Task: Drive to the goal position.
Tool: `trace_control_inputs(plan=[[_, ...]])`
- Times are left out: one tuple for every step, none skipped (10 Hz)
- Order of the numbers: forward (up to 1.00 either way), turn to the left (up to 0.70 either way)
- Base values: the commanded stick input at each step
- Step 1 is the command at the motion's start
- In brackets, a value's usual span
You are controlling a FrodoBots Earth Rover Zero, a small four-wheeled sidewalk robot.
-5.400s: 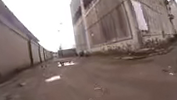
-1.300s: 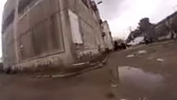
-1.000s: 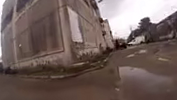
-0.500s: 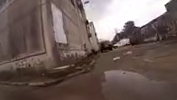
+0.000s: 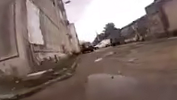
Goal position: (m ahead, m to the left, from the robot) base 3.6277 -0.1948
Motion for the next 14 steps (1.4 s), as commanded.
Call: trace_control_inputs(plan=[[0.00, -0.85], [0.00, -0.85], [0.31, -0.67], [0.85, -0.32], [0.85, -0.10], [0.85, -0.01], [0.85, 0.00], [0.85, 0.00], [0.85, 0.00], [0.85, 0.00], [0.85, 0.00], [0.85, 0.00], [0.85, 0.00], [0.85, 0.00]])
